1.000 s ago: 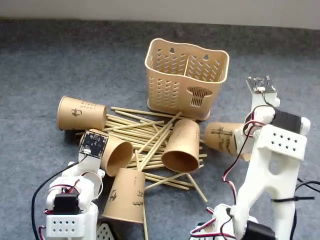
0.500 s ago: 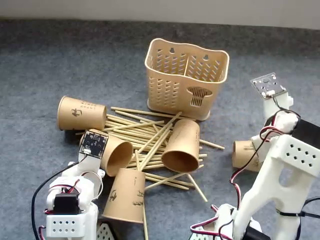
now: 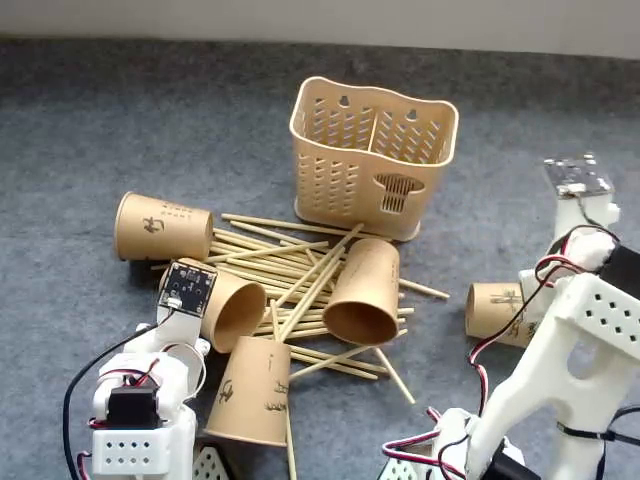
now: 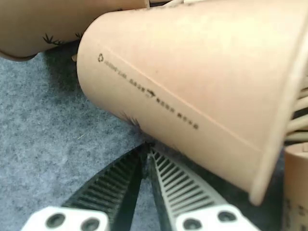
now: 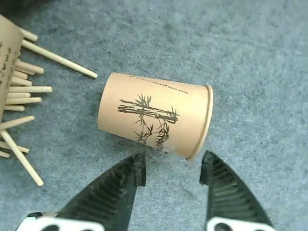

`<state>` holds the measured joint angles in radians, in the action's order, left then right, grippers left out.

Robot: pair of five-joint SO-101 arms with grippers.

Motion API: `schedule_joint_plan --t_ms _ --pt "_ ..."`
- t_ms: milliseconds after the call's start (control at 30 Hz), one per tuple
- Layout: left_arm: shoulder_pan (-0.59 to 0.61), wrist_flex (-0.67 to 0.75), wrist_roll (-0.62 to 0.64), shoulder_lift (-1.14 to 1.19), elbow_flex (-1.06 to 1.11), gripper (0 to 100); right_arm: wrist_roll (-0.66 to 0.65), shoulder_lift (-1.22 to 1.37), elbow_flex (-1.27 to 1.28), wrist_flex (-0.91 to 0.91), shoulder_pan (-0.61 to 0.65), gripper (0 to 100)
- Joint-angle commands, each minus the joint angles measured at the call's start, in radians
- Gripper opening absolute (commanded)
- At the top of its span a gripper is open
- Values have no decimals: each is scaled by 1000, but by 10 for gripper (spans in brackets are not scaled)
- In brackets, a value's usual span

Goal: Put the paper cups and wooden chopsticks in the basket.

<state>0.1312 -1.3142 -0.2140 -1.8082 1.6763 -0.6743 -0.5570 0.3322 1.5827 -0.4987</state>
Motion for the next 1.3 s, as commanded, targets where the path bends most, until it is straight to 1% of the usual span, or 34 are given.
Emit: schedule_joint_plan --t_ms 0,133,300,400,500,700,800,967,1267 --pt "8 -5 -2 -12 19 7 92 -30 54 -77 -56 228" --pt "8 -5 -2 -12 19 7 157 -30 199 -219 -64 228" --pt "8 -5 -2 -12 19 7 250 -30 325 -331 -56 228" --pt "8 -5 -2 -12 19 7 305 -30 354 -369 -54 228" --pt "8 -5 -2 -12 19 7 338 -28 357 -369 -36 228" --pt "8 -5 -2 -12 19 7 350 -30 398 -366 56 227" --pt "8 -5 -2 -12 19 7 350 -30 410 -366 79 224" --pt "8 -5 -2 -12 19 7 347 -30 410 -366 85 185" --pt "8 -5 -2 -12 19 7 342 -31 400 -377 59 184"
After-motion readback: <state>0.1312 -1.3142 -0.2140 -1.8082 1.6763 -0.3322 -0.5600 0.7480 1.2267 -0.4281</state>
